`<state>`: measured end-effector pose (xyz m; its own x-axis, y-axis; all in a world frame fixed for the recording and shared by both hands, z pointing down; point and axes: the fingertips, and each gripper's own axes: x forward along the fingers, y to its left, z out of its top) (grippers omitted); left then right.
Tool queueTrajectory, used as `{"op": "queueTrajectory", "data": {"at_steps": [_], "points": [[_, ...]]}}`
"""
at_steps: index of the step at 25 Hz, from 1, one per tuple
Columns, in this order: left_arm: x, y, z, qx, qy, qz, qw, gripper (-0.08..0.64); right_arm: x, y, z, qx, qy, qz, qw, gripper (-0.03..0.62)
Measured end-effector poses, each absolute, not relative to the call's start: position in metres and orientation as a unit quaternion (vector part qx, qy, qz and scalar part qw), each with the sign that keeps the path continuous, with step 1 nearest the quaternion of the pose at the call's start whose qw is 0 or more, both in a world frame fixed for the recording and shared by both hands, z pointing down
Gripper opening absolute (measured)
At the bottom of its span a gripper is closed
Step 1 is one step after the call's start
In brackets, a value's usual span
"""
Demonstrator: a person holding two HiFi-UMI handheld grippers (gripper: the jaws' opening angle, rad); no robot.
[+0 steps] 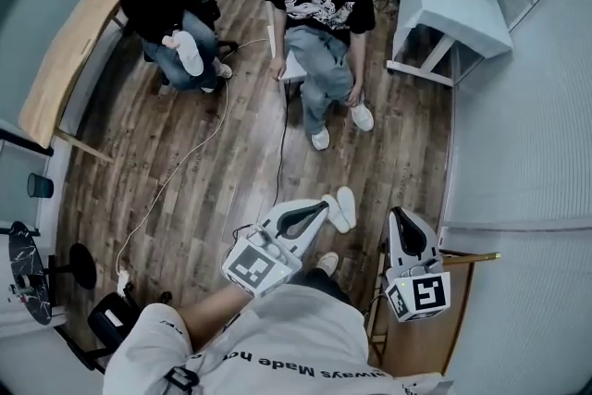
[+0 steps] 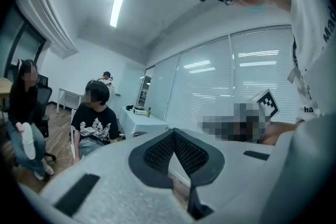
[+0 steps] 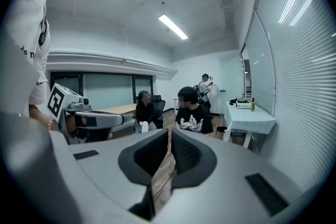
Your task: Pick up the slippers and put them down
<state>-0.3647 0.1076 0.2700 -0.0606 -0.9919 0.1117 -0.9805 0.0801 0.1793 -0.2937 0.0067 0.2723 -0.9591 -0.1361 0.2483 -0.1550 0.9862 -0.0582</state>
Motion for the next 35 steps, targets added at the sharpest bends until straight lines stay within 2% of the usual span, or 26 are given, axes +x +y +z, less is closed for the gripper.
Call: {"op": "queueTrajectory", "data": {"at_steps": [14,35], "points": [[-0.363,0.12,0.179,0.671,-0.738,-0.043,0.055,0.011,-0.289,0.02,0.176,0.054,-0.996,0.001,0.072,0.026],[-0.369,0.11,0.127,0.66,-0.75,-0.047,0.016,0.011,-0.287,0.013,0.13,0.048,-0.998,-0.004,0.041,0.018]]}}
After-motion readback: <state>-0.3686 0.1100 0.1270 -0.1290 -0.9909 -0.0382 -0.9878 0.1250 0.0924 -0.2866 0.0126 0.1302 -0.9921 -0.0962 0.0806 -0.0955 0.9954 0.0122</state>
